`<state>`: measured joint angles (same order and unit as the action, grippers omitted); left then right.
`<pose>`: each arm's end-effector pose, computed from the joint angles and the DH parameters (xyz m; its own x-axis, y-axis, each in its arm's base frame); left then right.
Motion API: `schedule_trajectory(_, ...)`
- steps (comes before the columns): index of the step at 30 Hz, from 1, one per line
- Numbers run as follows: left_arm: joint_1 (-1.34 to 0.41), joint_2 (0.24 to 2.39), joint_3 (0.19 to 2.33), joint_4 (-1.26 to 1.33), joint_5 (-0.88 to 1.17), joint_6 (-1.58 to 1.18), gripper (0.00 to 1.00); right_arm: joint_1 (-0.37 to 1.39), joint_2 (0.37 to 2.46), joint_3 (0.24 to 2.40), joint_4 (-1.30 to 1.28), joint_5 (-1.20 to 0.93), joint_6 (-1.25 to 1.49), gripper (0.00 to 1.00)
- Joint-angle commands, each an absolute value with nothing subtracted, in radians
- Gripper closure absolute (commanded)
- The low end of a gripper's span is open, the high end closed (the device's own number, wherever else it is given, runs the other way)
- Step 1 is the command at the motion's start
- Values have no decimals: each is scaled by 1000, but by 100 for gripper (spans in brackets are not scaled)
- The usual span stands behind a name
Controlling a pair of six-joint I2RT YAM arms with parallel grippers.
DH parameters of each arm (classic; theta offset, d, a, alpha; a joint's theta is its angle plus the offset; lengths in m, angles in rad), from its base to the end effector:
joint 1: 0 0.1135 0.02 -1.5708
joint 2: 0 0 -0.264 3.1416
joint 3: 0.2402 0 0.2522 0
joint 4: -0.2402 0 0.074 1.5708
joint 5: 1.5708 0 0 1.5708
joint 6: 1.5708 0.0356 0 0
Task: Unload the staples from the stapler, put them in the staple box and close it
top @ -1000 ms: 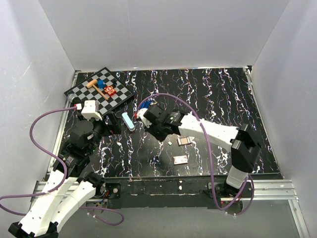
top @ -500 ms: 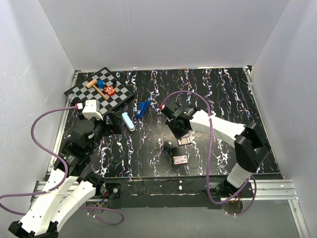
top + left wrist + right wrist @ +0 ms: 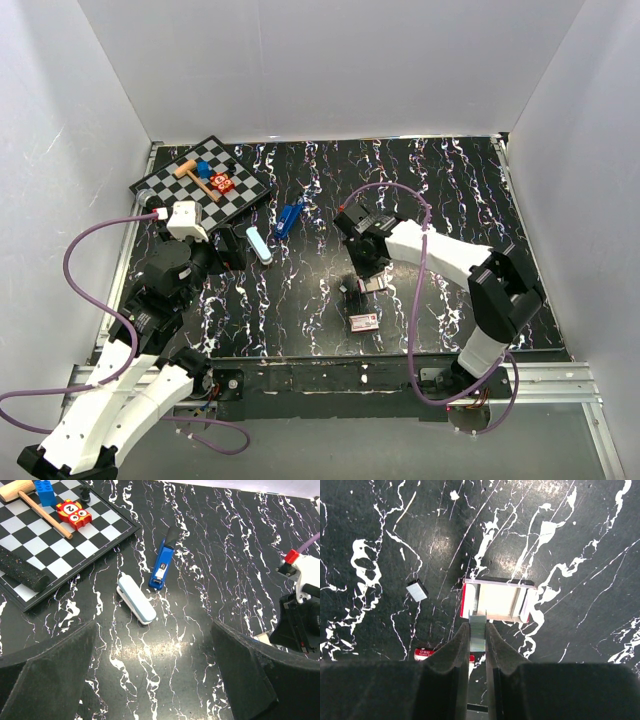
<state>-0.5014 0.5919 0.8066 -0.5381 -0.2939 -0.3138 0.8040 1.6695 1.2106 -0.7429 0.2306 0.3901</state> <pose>0.1189 -0.0534 0.3373 -0.3327 -0.1545 -0.9303 0.1225 0.9710 -0.2051 0.2358 0.2330 0.2202 -0.8434 -0.3417 -0.4147 -0.3494 0.9351 -0.0600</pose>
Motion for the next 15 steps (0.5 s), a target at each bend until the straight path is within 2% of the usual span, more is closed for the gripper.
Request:
schedule_trajectory(1,-503,592,802,-520,-288,-302,2,793,1700,1200,-719,245,459,86)
schedule_trajectory(15,-503,598,805,-517,-287,-301,2,779,1759,1192,-716,239,476,86)
